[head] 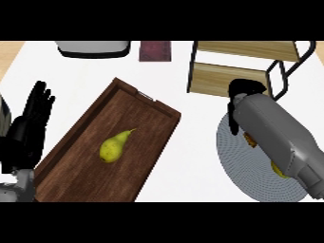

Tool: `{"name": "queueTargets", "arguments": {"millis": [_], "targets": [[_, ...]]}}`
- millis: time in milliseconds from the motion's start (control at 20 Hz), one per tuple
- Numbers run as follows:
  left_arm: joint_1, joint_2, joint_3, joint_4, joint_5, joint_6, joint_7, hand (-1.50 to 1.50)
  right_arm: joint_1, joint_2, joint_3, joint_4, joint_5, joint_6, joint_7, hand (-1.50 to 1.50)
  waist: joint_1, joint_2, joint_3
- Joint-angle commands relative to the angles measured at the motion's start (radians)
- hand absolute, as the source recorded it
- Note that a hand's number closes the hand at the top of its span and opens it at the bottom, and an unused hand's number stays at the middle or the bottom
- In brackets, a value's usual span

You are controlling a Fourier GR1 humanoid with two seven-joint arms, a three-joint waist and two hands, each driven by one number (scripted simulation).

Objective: Pick the sweet potato from the placemat and place it in the tiered shelf

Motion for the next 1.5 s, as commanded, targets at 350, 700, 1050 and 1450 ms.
{"name": "queueTargets", "arguments": {"millis": [350, 700, 1050, 1450], "targets": [[0.046, -0.013, 0.055, -0.034, -0.007, -0.048, 0.002, 0.00, 0.072, -0.026, -0.087, -0.049, 0.075, 0.067, 0.080, -1.50, -0.002, -0.002, 0.000], [-0.015, -0.075, 0.061, 0.068, -0.051, -0.070, -0.036, 0.00, 0.141, -0.016, -0.135, -0.018, 0.179, -0.006, -0.036, -1.50, -0.001, 0.002, 0.000], [-0.036, -0.082, 0.081, 0.002, -0.086, -0.069, 0.051, 0.00, 0.230, -0.047, -0.188, -0.047, 0.253, -0.022, -0.123, -1.50, -0.001, 0.001, 0.001], [-0.005, -0.109, 0.064, -0.087, -0.132, -0.049, 0.101, 0.00, 0.217, 0.043, -0.230, 0.089, 0.294, -0.018, -0.151, 1.50, 0.011, 0.004, 0.001]]}}
